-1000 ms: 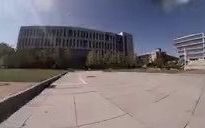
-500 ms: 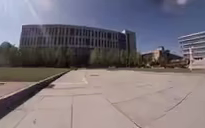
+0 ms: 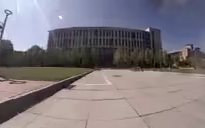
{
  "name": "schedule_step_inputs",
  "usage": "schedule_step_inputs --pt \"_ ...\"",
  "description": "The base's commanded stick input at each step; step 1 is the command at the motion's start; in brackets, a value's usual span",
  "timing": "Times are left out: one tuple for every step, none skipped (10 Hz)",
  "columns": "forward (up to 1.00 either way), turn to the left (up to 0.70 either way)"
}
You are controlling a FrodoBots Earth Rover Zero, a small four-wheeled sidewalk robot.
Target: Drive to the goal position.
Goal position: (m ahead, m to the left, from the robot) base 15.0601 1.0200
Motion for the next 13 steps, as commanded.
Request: schedule_step_inputs --pt "0.70 0.00" --pt "0.70 0.14" --pt "0.70 0.35" --pt "0.70 0.35" --pt "0.70 0.35" --pt "0.70 0.35" --pt "0.70 0.35" --pt "0.70 0.28" --pt "0.70 0.20" --pt "0.70 0.13" --pt "0.70 0.06" --pt "0.70 0.03" --pt "0.70 0.03"
